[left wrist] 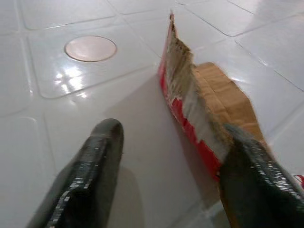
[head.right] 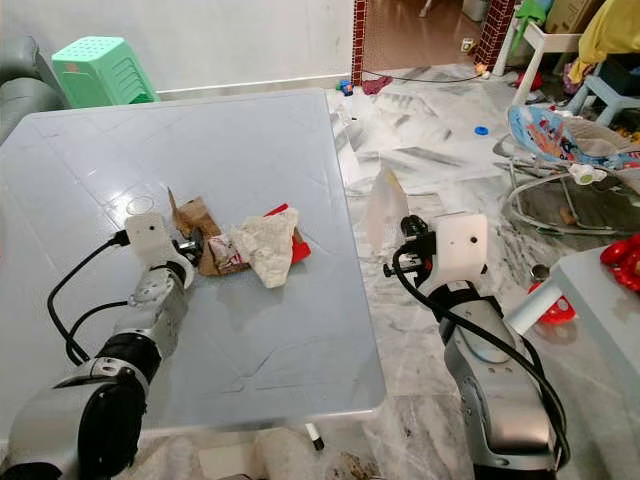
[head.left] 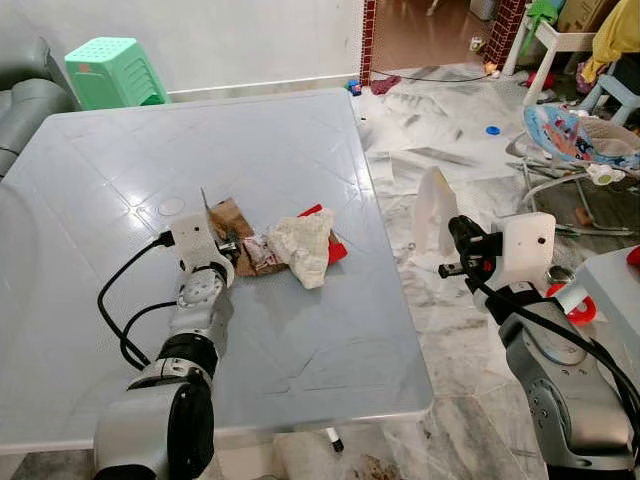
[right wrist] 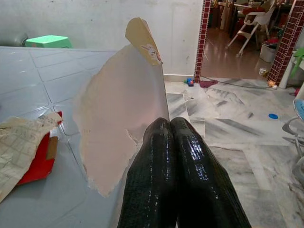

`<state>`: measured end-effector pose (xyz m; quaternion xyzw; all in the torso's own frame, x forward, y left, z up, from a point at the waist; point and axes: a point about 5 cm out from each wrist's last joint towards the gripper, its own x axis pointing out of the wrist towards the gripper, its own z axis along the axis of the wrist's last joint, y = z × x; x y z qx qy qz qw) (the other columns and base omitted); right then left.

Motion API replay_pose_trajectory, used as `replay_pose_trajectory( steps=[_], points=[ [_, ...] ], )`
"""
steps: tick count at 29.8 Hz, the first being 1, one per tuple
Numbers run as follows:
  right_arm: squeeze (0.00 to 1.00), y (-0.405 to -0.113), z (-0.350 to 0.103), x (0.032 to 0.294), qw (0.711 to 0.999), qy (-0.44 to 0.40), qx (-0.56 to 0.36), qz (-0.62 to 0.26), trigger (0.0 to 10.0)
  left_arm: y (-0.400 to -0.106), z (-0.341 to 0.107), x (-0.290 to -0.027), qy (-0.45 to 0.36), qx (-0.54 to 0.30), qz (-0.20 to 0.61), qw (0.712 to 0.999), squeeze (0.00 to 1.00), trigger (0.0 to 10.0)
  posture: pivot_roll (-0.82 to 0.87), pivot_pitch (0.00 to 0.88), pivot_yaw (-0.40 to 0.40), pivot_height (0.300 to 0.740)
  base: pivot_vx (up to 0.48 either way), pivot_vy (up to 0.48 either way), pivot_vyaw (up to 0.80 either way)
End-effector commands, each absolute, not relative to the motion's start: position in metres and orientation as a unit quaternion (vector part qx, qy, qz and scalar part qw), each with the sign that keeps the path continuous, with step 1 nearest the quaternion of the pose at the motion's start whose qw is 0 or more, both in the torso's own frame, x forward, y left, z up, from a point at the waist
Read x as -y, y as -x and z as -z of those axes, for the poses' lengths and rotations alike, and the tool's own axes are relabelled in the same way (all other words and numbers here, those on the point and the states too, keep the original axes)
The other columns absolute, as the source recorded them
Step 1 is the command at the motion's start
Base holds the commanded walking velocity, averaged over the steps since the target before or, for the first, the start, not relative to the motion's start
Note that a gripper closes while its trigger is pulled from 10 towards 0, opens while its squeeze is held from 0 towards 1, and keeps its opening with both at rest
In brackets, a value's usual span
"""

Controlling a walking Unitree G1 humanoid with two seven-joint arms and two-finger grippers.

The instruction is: Picking trash to rubbish bin

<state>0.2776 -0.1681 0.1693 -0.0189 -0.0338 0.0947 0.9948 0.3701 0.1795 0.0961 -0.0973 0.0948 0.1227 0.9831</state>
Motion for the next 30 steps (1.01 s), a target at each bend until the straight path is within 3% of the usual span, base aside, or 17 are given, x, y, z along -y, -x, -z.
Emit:
replay_pose_trajectory(
  steps=[1, 2, 3, 4, 5, 6, 7, 9, 10, 30],
  points=[
    [0.0, -0.276, -0.174, 0.167, 0.994, 0.017, 0.042, -0.097, 0.0, -0.371, -0.098, -0.183, 0.096, -0.093, -0.131, 0.982, 0.0, 1.6, -0.1, 0.111, 0.051, 0.74, 0.0, 0.0, 0.0],
    [0.0, -0.276, -0.174, 0.167, 0.994, 0.017, 0.042, -0.097, 0.0, -0.371, -0.099, -0.184, 0.096, -0.093, -0.131, 0.982, 0.0, 1.6, -0.1, 0.111, 0.051, 0.74, 0.0, 0.0, 0.0],
    [0.0, -0.276, -0.174, 0.167, 0.994, 0.017, 0.042, -0.097, 0.0, -0.372, -0.099, -0.184, 0.095, -0.092, -0.133, 0.982, 0.0, 9.0, -0.1, 0.111, 0.051, 0.74, 0.0, 0.0, 0.0],
    [0.0, -0.276, -0.174, 0.167, 0.994, 0.017, 0.042, -0.097, 0.0, -0.372, -0.1, -0.184, 0.095, -0.09, -0.134, 0.982, 0.0, 10.0, -0.1, 0.111, 0.051, 0.74, 0.0, 0.0, 0.0],
    [0.0, -0.276, -0.173, 0.167, 0.994, 0.017, 0.042, -0.097, 0.0, -0.372, -0.1, -0.184, 0.096, -0.089, -0.134, 0.982, 0.0, 9.0, -0.1, 0.111, 0.051, 0.74, 0.0, 0.0, 0.0],
    [0.0, -0.276, -0.173, 0.166, 0.994, 0.017, 0.041, -0.097, 0.0, -0.373, -0.101, -0.184, 0.097, -0.089, -0.133, 0.982, 0.0, 9.0, -0.1, 0.111, 0.051, 0.74, 0.0, 0.0, 0.0],
    [0.0, -0.276, -0.173, 0.166, 0.994, 0.016, 0.041, -0.097, 0.0, -0.373, -0.102, -0.184, 0.098, -0.086, -0.13, 0.983, 0.0, 2.0, -0.1, 0.111, 0.051, 0.74, 0.0, 0.0, 0.0],
    [0.0, -0.276, -0.173, 0.166, 0.994, 0.016, 0.041, -0.097, 0.0, -0.373, -0.102, -0.184, 0.099, -0.085, -0.129, 0.983, 0.0, 2.0, -0.1, 0.111, 0.051, 0.74, 0.0, 0.0, 0.0],
    [0.0, -0.276, -0.173, 0.165, 0.994, 0.016, 0.042, -0.098, 0.0, -0.374, -0.103, -0.184, 0.101, -0.083, -0.128, 0.983, 0.0, 0.0, -0.11, 0.11, 0.05, 0.74, 0.0, 0.0, 0.0],
    [0.0, -0.279, -0.173, 0.164, 0.994, 0.016, 0.043, -0.099, 0.0, -0.372, -0.108, -0.201, 0.078, -0.058, -0.18, 0.979, 0.0, 0.0, -0.1, 0.103, 0.048, 0.74, 0.0, 0.0, 0.0]
  ],
)
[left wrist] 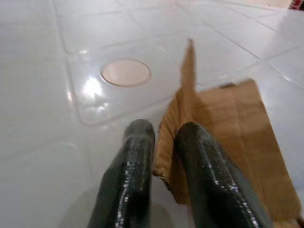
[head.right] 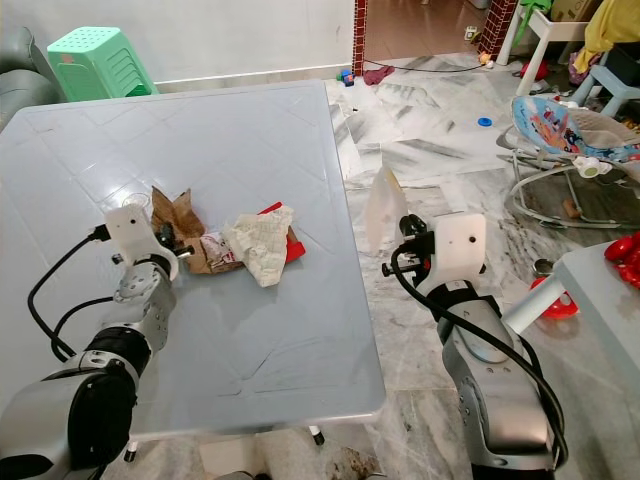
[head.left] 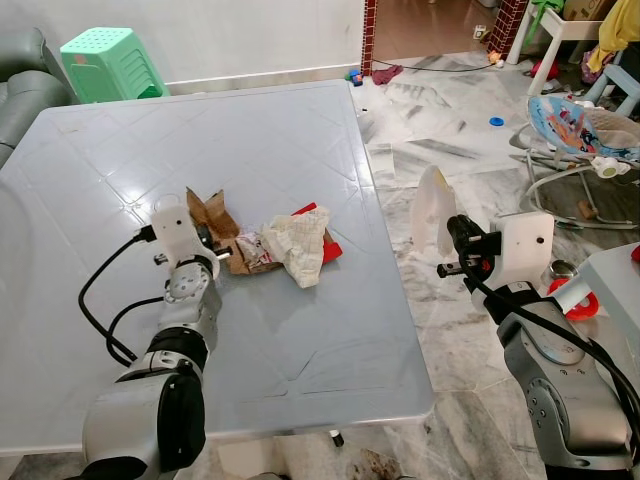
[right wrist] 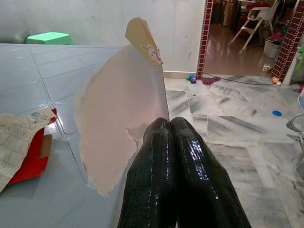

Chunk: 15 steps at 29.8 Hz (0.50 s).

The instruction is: Picking trash to rubbish bin

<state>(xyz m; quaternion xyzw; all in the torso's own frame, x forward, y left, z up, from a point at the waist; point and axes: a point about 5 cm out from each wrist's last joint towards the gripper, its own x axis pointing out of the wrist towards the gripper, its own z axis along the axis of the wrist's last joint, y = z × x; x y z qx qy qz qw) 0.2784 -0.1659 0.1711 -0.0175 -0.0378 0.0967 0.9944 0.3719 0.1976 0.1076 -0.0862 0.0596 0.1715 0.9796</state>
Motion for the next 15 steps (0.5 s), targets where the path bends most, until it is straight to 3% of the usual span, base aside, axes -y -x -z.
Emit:
replay_pose_trajectory(
  steps=[1, 15],
  points=[
    [0.0, -0.279, -0.1737, 0.1643, 0.994, 0.016, 0.043, -0.099, 0.0, -0.3716, -0.1081, -0.2015, 0.08, -0.059, -0.181, 0.978, 0.0, 0.0, -0.1, 0.102, 0.048, 0.74, 0.0, 0.0, 0.0],
    [0.0, -0.2802, -0.1744, 0.1636, 0.994, 0.016, 0.045, -0.099, 0.0, -0.3707, -0.1083, -0.205, 0.087, -0.055, -0.193, 0.976, 0.0, 0.0, -0.1, 0.1, 0.048, 0.74, 0.0, 0.0, 0.0]
  ],
)
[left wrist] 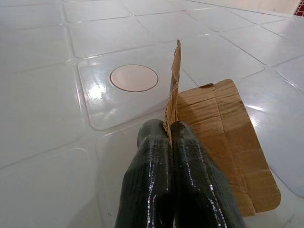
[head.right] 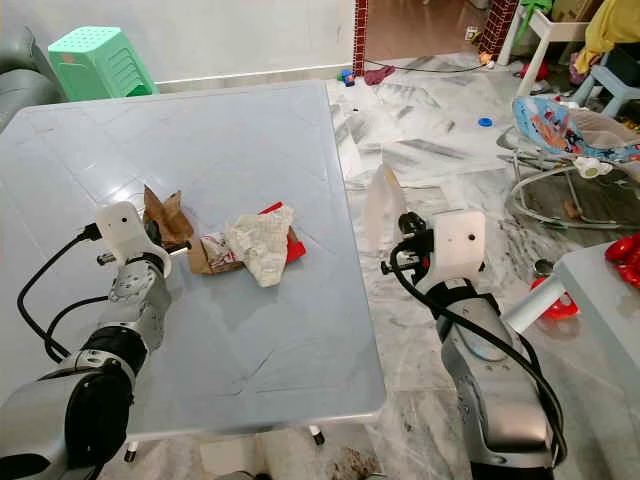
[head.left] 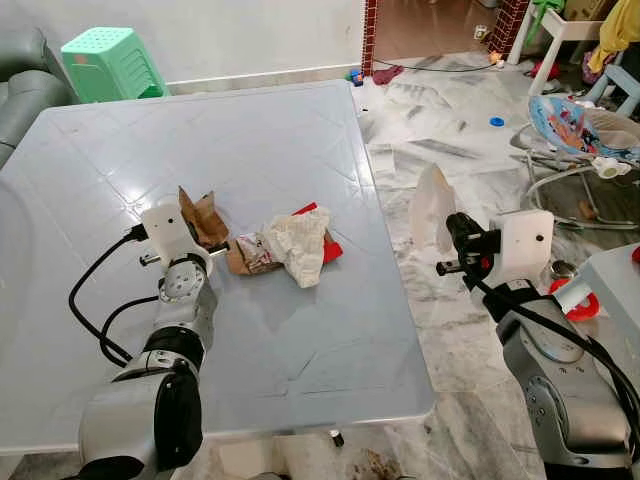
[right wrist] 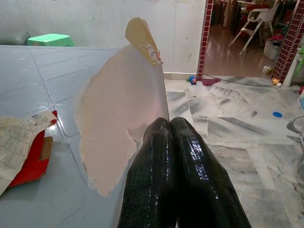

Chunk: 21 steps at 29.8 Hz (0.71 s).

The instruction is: Picking trash to rubbish bin

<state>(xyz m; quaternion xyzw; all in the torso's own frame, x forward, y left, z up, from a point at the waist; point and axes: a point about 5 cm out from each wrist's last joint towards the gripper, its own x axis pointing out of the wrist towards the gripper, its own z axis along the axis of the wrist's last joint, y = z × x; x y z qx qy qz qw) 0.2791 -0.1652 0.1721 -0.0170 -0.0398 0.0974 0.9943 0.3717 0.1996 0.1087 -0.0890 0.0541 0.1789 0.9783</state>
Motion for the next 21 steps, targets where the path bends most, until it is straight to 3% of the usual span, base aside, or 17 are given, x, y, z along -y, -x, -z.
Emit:
replay_pose_trajectory(
  steps=[1, 11, 21],
  points=[
    [0.0, -0.281, -0.175, 0.163, 0.994, 0.016, 0.046, -0.1, 0.0, -0.371, -0.112, -0.208, 0.077, -0.044, -0.2, 0.976, 0.0, 0.0, -0.1, 0.1, 0.048, 0.74, 0.0, 0.0, 0.0],
    [0.0, -0.284, -0.176, 0.164, 0.994, 0.015, 0.05, -0.097, 0.0, -0.371, -0.145, -0.2, -0.031, 0.089, -0.145, 0.985, 0.0, 0.0, -0.07, 0.095, 0.048, 0.74, 0.0, 0.0, 0.0],
    [0.0, -0.296, -0.189, 0.151, 0.991, -0.004, 0.08, -0.109, 0.0, -0.324, -0.153, -0.204, -0.025, 0.141, -0.125, 0.982, 0.0, 0.0, -0.01, 0.065, 0.037, 0.74, 0.0, 0.0, 0.0]
  ],
)
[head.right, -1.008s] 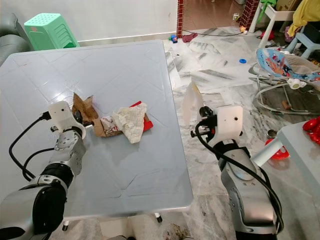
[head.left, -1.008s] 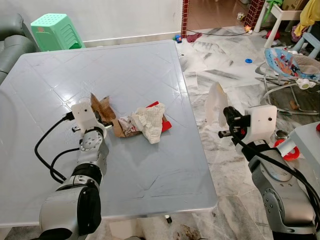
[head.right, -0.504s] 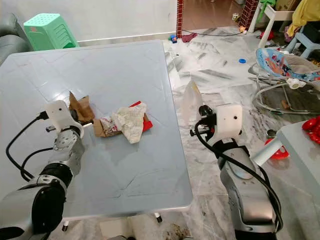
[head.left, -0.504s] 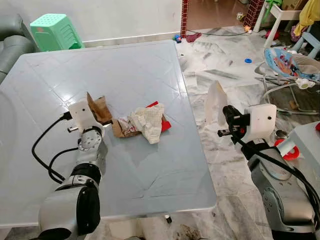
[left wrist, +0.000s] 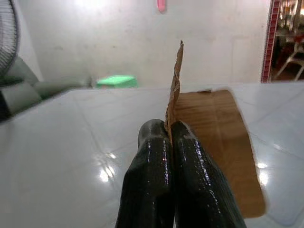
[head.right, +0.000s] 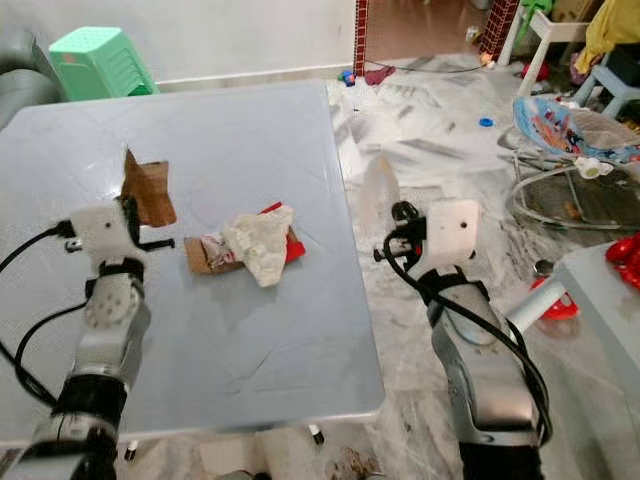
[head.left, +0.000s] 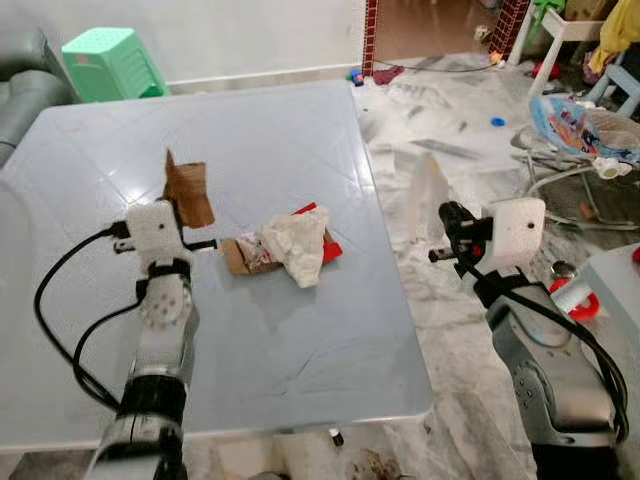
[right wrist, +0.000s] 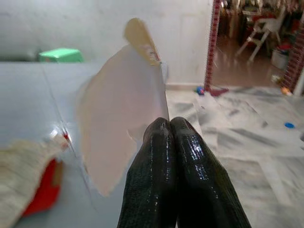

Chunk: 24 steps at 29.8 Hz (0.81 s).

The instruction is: Picking trash to rubbish bin

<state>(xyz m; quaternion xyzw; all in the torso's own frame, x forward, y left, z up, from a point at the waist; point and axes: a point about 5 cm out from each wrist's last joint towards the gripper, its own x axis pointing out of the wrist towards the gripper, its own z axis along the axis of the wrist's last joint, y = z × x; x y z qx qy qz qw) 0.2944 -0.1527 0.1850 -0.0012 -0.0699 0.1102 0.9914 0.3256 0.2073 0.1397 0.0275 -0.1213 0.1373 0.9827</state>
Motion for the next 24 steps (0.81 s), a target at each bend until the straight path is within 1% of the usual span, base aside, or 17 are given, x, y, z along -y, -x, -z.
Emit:
replay_pose_trajectory(
  steps=[1, 5, 6, 7, 11, 17, 19, 24],
  points=[
    [0.0, -0.298, -0.193, 0.15, 0.99, -0.005, 0.087, -0.111, 0.0, -0.318, -0.156, -0.202, -0.025, 0.147, -0.119, 0.982, 0.0, 0.0, 0.0, 0.059, 0.034, 0.74, 0.0, 0.0, 0.0],
    [0.0, -0.299, -0.197, 0.145, 0.988, -0.003, 0.099, -0.117, 0.0, -0.305, -0.16, -0.201, -0.028, 0.151, -0.113, 0.982, 0.0, 0.0, 0.0, 0.05, 0.033, 0.74, 0.0, 0.0, 0.0],
    [0.0, -0.3, -0.202, 0.141, 0.985, 0.005, 0.112, -0.128, 0.0, -0.287, -0.163, -0.201, -0.035, 0.151, -0.099, 0.983, 0.0, 0.0, 0.01, 0.043, 0.029, 0.74, 0.0, 0.0, 0.0],
    [0.0, -0.3, -0.203, 0.14, 0.985, 0.007, 0.115, -0.13, 0.0, -0.28, -0.163, -0.2, -0.034, 0.146, -0.095, 0.984, 0.0, 0.0, 0.02, 0.038, 0.027, 0.74, 0.0, 0.0, 0.0],
    [0.0, -0.304, -0.204, 0.139, 0.984, 0.005, 0.118, -0.132, 0.0, -0.264, -0.163, -0.195, -0.028, 0.128, -0.091, 0.987, 0.0, 0.0, 0.03, 0.025, 0.021, 0.74, 0.0, 0.0, 0.0],
    [0.0, -0.308, -0.206, 0.134, 0.983, 0.001, 0.123, -0.139, 0.0, -0.263, -0.161, -0.189, -0.006, 0.116, -0.095, 0.989, 0.0, 0.0, 0.03, 0.012, 0.01, 0.74, 0.0, 0.0, 0.0],
    [0.0, -0.309, -0.207, 0.133, 0.982, 0.002, 0.125, -0.141, 0.0, -0.266, -0.165, -0.183, 0.007, 0.113, -0.088, 0.99, 0.0, 0.0, 0.03, 0.009, 0.003, 0.74, 0.0, 0.259, 0.0],
    [0.0, -0.31, -0.207, 0.135, 0.982, 0.004, 0.127, -0.139, 0.0, -0.268, -0.168, -0.178, 0.014, 0.109, -0.08, 0.991, 0.0, 0.0, 0.03, 0.012, 0.003, 0.74, 0.0, 0.317, 0.0]
  ],
)
